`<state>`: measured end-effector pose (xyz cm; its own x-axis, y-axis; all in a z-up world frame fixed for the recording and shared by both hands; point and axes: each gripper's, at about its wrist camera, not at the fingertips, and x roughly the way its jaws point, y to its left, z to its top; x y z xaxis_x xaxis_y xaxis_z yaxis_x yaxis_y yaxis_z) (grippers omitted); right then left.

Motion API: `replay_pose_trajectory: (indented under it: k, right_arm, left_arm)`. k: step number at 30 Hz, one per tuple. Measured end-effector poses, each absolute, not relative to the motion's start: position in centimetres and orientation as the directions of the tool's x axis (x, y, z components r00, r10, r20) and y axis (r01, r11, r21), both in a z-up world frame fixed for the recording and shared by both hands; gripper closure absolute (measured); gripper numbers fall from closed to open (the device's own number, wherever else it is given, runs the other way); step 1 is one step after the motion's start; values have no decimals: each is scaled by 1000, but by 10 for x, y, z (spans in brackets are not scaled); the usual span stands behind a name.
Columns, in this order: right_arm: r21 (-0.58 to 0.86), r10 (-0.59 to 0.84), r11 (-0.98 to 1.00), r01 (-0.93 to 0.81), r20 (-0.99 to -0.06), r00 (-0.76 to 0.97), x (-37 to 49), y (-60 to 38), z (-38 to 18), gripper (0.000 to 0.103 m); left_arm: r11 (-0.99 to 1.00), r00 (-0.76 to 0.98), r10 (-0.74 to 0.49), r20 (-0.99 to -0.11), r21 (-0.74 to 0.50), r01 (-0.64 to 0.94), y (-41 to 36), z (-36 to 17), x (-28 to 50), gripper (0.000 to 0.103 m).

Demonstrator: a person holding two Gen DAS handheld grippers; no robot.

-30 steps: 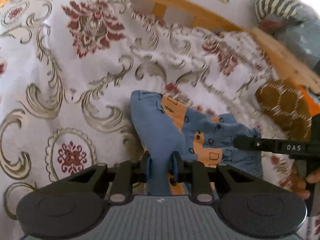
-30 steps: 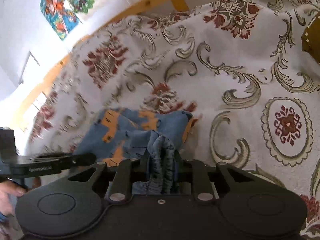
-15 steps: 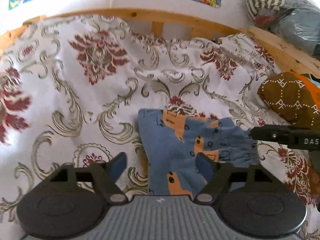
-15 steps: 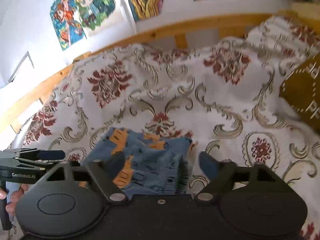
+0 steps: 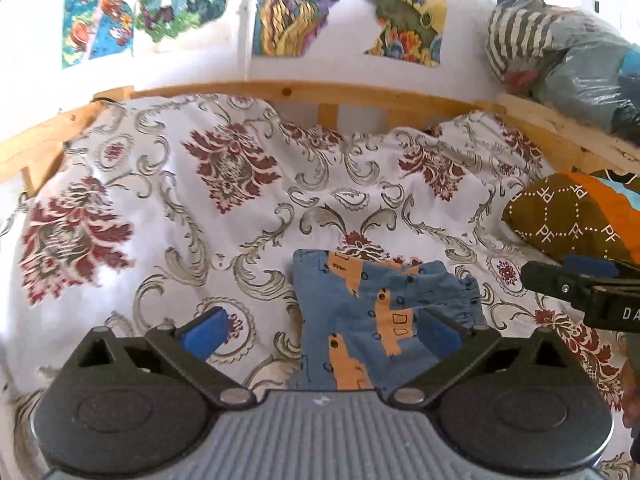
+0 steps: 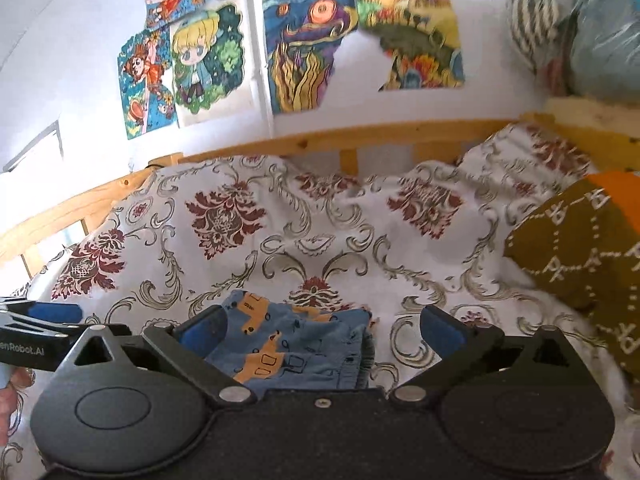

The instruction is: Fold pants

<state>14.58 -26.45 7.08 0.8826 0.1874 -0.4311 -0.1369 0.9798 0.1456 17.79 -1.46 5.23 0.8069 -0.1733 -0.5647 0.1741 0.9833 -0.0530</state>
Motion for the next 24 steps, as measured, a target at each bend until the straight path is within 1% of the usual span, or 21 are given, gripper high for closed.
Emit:
replay_pose_trajectory:
  k: [5, 10, 15, 20, 24]
  right_arm:
    - [106, 149, 988, -115, -407, 901, 107, -257, 70, 1]
    - [75, 107, 994, -84, -393, 913, 76, -252, 64, 1]
    - [55, 95, 995, -79, -403, 910, 48, -253, 54, 1]
    - [44, 95, 996, -84, -425, 900, 35, -254, 40, 1]
    - [51, 110, 994, -98, -437, 893, 37, -251, 35, 1]
  left_arm:
    - [991, 847, -127, -516, -37, 127, -12, 48, 138, 0]
    - [990, 852, -138, -506, -37, 139, -9, 40, 106, 0]
    - [994, 855, -85, -511, 15, 108, -6, 30, 81, 0]
    - [997, 841, -69, -537, -20, 69, 4, 19, 67, 0]
    - [997, 835, -68, -546, -18, 70, 4, 13, 63, 0]
